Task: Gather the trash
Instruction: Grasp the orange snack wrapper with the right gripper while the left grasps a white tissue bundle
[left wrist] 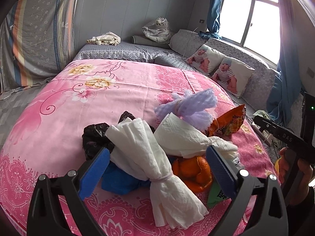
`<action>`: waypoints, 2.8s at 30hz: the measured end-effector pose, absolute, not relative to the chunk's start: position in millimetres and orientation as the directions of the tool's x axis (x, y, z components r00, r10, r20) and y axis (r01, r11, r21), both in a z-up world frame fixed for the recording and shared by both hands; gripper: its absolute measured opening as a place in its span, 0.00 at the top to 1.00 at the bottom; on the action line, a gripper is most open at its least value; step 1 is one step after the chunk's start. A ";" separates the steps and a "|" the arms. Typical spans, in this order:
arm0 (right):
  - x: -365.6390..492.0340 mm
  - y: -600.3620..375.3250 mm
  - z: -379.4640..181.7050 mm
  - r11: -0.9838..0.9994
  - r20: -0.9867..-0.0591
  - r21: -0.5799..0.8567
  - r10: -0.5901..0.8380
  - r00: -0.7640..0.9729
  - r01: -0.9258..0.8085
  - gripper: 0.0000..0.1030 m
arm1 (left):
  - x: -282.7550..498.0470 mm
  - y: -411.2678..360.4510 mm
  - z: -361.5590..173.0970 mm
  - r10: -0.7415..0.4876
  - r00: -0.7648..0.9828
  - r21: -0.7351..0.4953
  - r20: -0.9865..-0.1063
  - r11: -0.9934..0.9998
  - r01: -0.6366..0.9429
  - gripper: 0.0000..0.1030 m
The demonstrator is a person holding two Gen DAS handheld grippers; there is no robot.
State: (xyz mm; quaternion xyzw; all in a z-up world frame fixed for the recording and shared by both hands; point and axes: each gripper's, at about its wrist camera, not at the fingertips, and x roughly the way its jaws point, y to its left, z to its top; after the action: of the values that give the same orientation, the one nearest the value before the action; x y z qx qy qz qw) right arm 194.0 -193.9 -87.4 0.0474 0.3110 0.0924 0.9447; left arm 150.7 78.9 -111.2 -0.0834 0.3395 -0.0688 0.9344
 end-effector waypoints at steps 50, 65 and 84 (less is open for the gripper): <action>293.6 -164.5 -129.7 0.949 -0.713 0.245 0.315 0.627 -0.198 0.55 | 171.8 65.8 -135.4 -0.192 0.684 -0.200 -0.704 0.977 0.069 0.69; 287.2 -162.6 -131.4 0.939 -0.716 0.250 0.344 0.607 -0.238 0.94 | 162.5 72.9 -128.4 -0.214 0.690 -0.231 -0.691 0.970 0.069 0.70; 257.0 -176.1 -91.8 0.944 -0.647 0.241 0.330 0.688 -0.226 0.97 | 134.7 96.4 -97.4 -0.219 0.748 -0.259 -0.626 0.964 0.065 0.70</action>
State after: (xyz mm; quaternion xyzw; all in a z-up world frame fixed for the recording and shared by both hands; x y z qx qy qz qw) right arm 257.0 -176.1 -91.8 0.0711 0.3648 0.1518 0.9159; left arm 134.7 96.4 -97.4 -0.1111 0.3466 -0.0766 0.9283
